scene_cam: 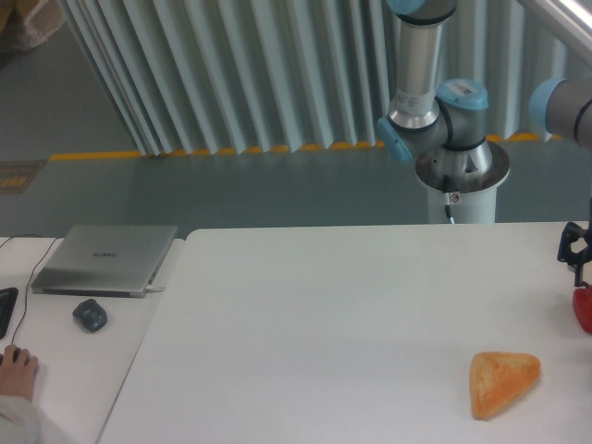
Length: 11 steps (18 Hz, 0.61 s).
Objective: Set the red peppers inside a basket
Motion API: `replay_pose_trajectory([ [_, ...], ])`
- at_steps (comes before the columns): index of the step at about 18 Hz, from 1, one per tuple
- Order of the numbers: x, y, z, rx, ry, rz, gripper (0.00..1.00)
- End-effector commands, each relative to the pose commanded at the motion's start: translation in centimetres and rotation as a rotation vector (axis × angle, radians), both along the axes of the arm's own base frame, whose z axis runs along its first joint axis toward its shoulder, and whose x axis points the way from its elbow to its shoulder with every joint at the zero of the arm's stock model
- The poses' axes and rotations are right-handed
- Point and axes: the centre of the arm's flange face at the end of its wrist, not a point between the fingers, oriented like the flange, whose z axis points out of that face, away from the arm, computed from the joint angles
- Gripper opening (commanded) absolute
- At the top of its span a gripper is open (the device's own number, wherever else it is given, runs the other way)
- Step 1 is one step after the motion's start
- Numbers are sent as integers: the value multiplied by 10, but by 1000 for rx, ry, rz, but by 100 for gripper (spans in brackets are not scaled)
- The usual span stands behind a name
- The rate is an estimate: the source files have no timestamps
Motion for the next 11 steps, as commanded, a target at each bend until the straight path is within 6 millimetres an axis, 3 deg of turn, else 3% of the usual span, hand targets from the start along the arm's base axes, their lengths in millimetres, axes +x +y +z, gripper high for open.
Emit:
replay_pose_trajectory([
  [3,7,-8,-18,-35,-33,15,100],
  [6,19,-21,-50,-82,-86,71,100],
  [11,24,-27,-62,-92,-107,115,100],
])
